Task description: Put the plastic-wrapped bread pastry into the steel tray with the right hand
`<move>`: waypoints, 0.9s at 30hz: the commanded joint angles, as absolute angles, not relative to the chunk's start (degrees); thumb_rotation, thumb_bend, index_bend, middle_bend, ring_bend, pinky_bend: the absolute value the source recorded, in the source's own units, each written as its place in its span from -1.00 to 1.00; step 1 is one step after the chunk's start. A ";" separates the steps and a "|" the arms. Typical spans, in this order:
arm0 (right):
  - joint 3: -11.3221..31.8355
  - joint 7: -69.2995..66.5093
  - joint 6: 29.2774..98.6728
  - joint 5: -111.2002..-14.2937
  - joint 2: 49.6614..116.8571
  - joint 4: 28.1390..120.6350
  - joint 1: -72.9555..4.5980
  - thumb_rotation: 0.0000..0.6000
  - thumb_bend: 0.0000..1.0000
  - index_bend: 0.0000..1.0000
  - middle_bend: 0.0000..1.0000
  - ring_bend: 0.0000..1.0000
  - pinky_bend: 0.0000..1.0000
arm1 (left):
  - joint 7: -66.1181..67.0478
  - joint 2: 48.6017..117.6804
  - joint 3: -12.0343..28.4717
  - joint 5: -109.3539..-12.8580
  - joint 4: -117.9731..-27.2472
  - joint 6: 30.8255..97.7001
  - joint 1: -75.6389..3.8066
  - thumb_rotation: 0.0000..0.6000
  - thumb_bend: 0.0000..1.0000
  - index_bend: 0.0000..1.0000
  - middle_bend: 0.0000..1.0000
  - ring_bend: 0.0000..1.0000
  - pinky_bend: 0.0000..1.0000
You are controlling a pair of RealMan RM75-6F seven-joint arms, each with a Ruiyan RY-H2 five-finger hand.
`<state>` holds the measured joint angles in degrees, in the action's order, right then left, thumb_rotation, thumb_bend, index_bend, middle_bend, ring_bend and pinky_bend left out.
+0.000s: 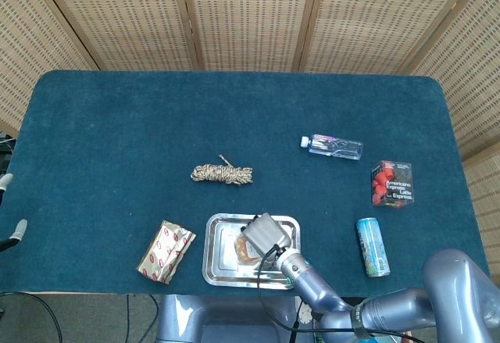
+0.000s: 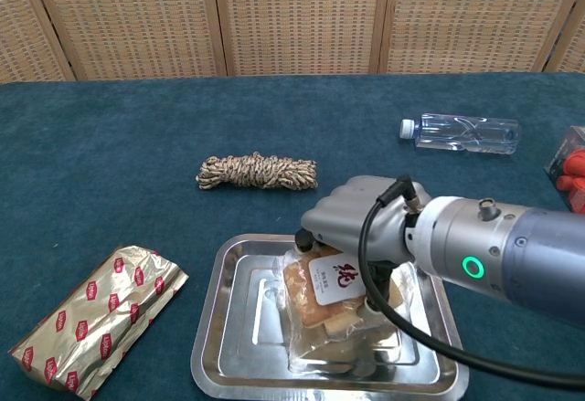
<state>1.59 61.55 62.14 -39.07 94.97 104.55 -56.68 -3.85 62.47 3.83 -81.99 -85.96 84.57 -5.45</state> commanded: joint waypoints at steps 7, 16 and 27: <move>1.78 63.86 65.33 -34.75 93.91 108.15 -58.13 1.00 -0.56 -0.82 -0.83 -0.80 -0.33 | -3.99 61.74 4.08 -81.85 -86.69 84.62 -5.29 0.95 -0.24 -1.00 -1.00 -1.00 -1.00; 0.74 68.66 71.05 -31.68 92.27 112.85 -59.13 1.00 -0.56 -0.85 -0.86 -0.83 -0.34 | -3.96 60.85 4.04 -81.93 -87.76 85.38 -4.60 0.95 -0.23 -1.00 -1.00 -1.00 -1.00; -2.61 70.34 73.37 -34.69 89.60 118.11 -59.05 1.00 -0.55 -0.85 -0.86 -0.83 -0.34 | -1.97 60.33 3.77 -81.86 -90.03 87.77 -2.79 0.95 -0.23 -1.00 -1.00 -1.00 -1.00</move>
